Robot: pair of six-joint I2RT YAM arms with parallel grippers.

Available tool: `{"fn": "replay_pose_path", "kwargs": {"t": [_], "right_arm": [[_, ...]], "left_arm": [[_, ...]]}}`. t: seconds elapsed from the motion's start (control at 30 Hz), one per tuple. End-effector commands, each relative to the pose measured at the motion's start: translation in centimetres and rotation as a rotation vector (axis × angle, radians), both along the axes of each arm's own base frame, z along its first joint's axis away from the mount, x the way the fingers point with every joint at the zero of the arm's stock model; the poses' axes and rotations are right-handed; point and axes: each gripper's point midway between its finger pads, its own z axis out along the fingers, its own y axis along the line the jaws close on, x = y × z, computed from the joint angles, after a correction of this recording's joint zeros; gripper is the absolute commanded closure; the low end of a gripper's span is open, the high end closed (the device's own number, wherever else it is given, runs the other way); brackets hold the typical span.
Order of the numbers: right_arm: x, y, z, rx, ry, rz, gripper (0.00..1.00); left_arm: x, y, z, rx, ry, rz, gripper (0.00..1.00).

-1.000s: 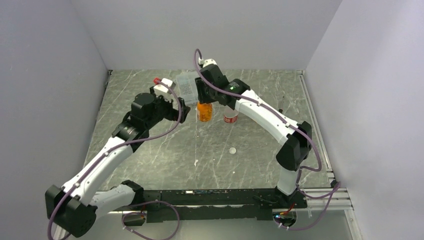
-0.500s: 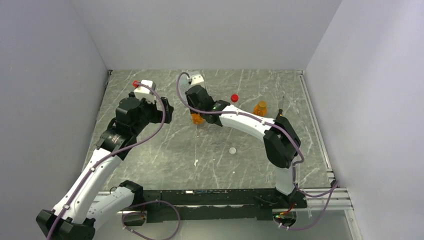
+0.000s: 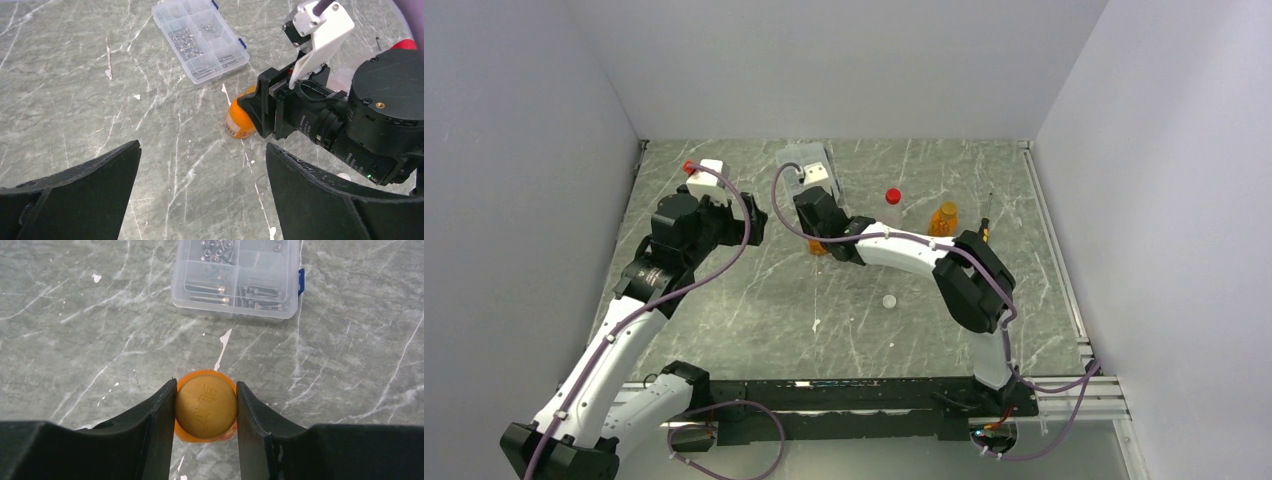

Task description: Screw on the bottle caps

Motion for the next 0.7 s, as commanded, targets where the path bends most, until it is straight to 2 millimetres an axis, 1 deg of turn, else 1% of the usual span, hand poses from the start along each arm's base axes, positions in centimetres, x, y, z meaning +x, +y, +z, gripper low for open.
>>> {"fn": "replay_pose_path", "kwargs": {"t": [0.0, 0.07, 0.2, 0.27, 0.33, 0.47, 0.63, 0.67], "right_arm": [[-0.1, 0.1, 1.5, 0.036, -0.055, -0.006, 0.66], [-0.3, -0.1, 1.2, 0.031, -0.055, -0.010, 0.60], [-0.6, -0.5, 1.2, 0.019, -0.061, -0.023, 0.44], [-0.8, -0.7, 1.5, 0.022, -0.063, -0.027, 0.36], [-0.9, -0.8, 1.8, 0.026, -0.065, -0.030, 0.30], [-0.9, -0.8, 3.1, 0.039, -0.075, -0.034, 0.21], [-0.9, -0.6, 5.4, 0.054, -0.072, -0.035, 0.09], [-0.9, -0.5, 6.1, 0.062, -0.071, -0.033, 0.07]], "left_arm": [[0.4, -0.1, 0.6, -0.040, -0.018, 0.007, 0.00], [0.4, -0.2, 0.5, -0.046, -0.015, -0.002, 0.01], [0.6, -0.1, 0.4, -0.054, -0.011, 0.003, 0.01], [0.6, 0.0, 0.4, -0.056, -0.011, 0.003, 0.00], [0.7, 0.0, 0.4, -0.058, -0.009, 0.003, 0.00], [0.8, 0.0, 0.3, -0.064, -0.006, 0.003, 0.01], [0.8, -0.1, 0.7, -0.071, -0.003, -0.001, 0.01], [0.8, -0.2, 0.8, -0.071, 0.003, -0.007, 0.01]]}}
